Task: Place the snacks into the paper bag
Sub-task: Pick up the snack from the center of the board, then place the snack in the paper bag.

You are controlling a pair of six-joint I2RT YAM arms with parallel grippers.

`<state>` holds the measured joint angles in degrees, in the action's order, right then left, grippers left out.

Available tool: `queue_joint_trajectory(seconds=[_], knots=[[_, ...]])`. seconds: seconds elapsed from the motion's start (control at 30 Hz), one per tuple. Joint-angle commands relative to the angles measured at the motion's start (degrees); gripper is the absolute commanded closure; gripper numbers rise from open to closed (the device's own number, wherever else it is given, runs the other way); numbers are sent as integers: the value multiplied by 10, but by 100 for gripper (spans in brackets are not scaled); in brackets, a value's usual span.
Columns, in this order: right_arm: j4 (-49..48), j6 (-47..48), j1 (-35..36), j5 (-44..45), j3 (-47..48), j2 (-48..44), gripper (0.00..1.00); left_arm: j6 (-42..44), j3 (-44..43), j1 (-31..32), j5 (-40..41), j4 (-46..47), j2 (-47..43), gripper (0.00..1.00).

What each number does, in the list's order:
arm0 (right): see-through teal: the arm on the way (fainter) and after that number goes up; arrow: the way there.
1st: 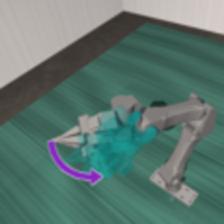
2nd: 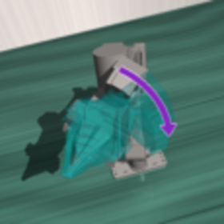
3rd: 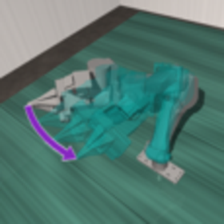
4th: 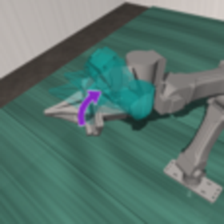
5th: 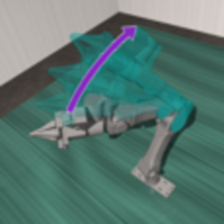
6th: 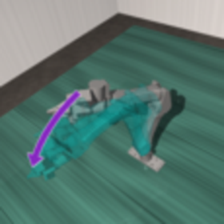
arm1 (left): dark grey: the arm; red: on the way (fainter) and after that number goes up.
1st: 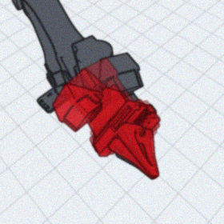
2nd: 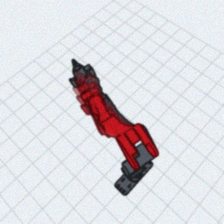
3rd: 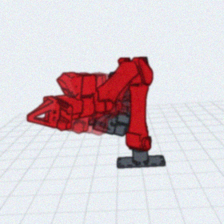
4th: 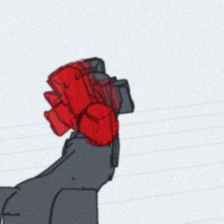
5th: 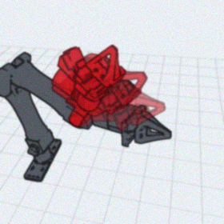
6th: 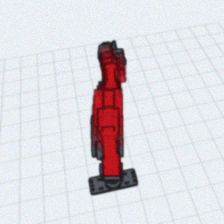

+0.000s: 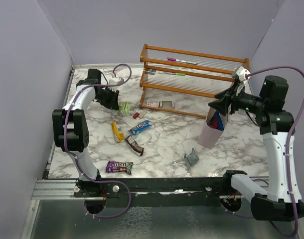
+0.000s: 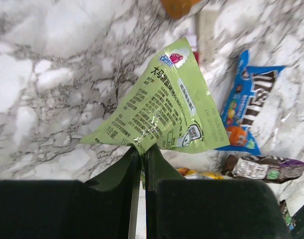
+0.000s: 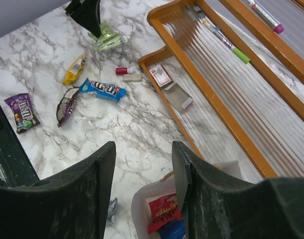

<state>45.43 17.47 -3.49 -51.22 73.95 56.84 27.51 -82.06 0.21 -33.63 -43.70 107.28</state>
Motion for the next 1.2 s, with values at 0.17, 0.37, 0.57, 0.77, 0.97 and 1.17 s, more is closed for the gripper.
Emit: queue_joint_trajectory(seconds=[0.17, 0.37, 0.57, 0.77, 0.97, 1.17], knots=[[-90, -100, -3, -74, 57, 28, 50, -68, -56, 68, -88, 16, -140, 100], [-195, -197, 5, -116, 48, 43, 50, -109, -89, 188, -33, 89, -180, 100], [-303, -273, 16, -101, 2, 45, 50, -162, -148, 268, -3, 142, -165, 100], [-344, -323, 41, -81, -23, 82, 45, -206, -169, 320, 19, 188, -155, 100], [-362, -340, 91, -64, -35, 122, 42, -233, -147, 359, 50, 240, -164, 100], [-373, -355, 101, -37, -48, 135, 41, -253, -133, 382, 64, 266, -169, 100]])
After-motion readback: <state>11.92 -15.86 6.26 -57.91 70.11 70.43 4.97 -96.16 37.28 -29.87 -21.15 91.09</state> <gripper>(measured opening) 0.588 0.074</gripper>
